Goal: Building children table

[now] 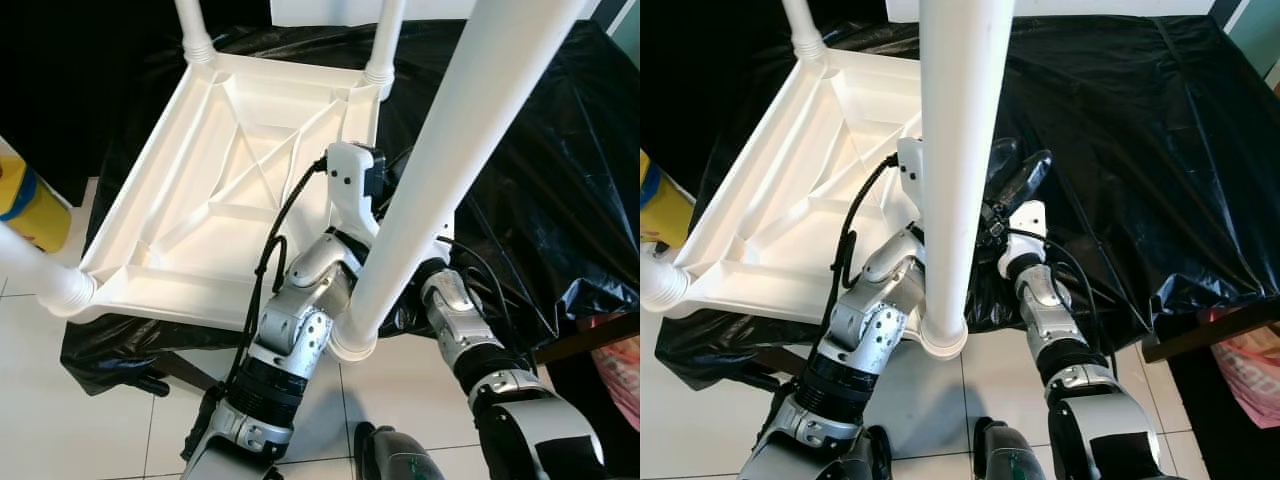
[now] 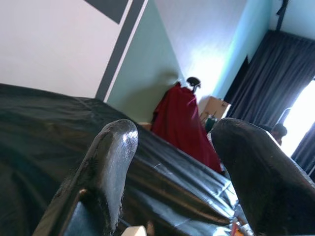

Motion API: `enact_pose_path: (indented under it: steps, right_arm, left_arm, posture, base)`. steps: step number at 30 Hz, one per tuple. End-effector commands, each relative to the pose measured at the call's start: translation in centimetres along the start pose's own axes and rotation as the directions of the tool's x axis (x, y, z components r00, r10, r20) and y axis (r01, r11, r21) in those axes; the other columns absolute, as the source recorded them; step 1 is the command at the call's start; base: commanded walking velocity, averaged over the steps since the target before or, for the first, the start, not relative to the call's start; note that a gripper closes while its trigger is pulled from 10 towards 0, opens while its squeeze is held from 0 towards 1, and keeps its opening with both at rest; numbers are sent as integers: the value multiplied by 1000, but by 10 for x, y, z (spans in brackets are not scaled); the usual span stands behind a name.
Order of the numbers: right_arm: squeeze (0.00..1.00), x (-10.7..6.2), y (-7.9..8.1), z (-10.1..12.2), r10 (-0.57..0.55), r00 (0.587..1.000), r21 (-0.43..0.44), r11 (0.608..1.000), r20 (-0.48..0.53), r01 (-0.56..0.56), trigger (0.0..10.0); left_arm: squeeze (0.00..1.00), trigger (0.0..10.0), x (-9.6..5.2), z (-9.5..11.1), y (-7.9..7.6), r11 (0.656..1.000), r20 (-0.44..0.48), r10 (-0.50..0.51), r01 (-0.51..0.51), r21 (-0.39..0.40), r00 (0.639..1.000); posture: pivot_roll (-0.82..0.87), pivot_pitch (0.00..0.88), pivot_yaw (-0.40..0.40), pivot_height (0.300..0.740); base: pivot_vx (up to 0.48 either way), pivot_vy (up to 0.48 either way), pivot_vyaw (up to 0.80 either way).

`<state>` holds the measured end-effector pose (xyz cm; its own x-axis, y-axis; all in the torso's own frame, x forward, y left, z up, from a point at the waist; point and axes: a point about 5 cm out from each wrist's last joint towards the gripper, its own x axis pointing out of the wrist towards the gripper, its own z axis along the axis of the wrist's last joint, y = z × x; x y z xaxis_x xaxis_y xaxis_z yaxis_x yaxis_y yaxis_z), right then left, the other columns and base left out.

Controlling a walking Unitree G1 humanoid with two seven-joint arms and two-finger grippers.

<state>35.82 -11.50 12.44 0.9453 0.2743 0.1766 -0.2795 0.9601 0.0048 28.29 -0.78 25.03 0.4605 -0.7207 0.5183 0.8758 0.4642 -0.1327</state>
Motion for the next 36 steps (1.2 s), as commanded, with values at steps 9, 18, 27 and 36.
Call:
enact_pose_path:
  steps: [9,18,27,36]
  right_arm:
    - [0,-29,-41,-5,-141,990,-50,989,26,142,10000]
    - [0,-55,-41,5,-85,992,-24,996,96,88,10000]
    - [0,-91,-36,32,126,986,-63,991,111,-119,10000]
    - [0,-117,-34,54,360,933,-117,927,12,-357,10000]
  left_arm:
    - [0,10000,-54,8,40,978,-117,122,-99,181,986]
    - [0,10000,-94,19,45,953,-232,135,-62,296,963]
    - [0,10000,-132,27,52,874,-475,68,176,452,878]
    - [0,10000,-160,20,68,778,-703,70,403,482,707]
  posture:
    - [10,220,-10,740]
    - [10,197,-18,740]
    - [9,156,-36,740]
    - [-9,142,-32,740]
  base:
    - [0,0,0]
    - [0,0,0]
    - [0,0,0]
    - [0,0,0]
